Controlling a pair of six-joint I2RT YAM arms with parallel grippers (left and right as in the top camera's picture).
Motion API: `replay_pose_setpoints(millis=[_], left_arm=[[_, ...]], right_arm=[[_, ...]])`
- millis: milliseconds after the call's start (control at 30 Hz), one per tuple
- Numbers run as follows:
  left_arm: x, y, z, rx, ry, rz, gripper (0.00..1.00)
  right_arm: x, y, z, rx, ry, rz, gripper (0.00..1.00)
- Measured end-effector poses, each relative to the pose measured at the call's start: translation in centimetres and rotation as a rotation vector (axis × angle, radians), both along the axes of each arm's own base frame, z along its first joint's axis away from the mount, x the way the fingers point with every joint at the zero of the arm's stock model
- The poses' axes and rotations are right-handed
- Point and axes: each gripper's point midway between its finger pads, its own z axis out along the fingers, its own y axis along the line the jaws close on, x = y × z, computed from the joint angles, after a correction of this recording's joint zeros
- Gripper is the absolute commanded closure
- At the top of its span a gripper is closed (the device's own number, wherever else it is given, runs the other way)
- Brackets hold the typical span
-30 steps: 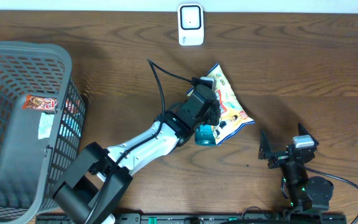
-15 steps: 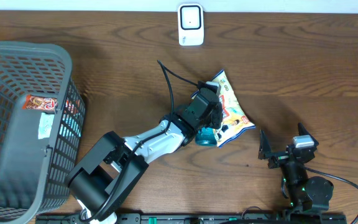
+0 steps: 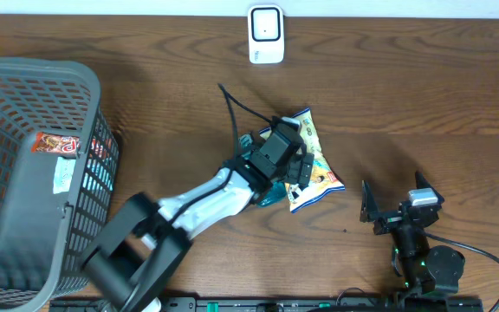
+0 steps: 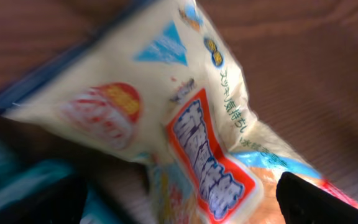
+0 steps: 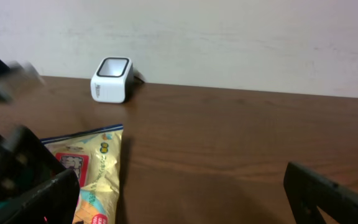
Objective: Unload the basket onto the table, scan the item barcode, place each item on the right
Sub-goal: 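Carry the wipes bag over and lay it right of the bottle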
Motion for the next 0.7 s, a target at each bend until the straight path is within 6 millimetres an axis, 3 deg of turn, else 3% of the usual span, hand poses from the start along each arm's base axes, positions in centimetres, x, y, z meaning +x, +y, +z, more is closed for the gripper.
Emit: replay_pose_setpoints(millis=[133,200,367,467,533,700], left_arm=[[0.1,2.0,6.9,-0.012,-0.134,0.04,0.02],[-0.1,3.0,9.4,-0.015,-0.184,0.06,0.02],[-0.4,5.4,13.8,-0.046,-0.257,0.107,0.02],[-0.4,8.5,16.6,-0.051,-0.286,0.17,0.03],[-0.3,10.0,18.3,-0.038,-0.292,0.193,0.1],[0.1,15.5,25.8,0.007,-0.344,0.323,0.27]], right_arm=[[0.0,0.0,0.0,0.0,0.0,0.0,0.01],[0.0,0.0,0.0,0.0,0.0,0.0,0.01],[0.0,0.0,0.0,0.0,0.0,0.0,0.01],[0.0,0.0,0.0,0.0,-0.001,0.0,0.01],[0.0,0.0,0.0,0.0,0.0,0.0,0.01],[0.0,0.0,0.0,0.0,0.0,0.0,0.01]])
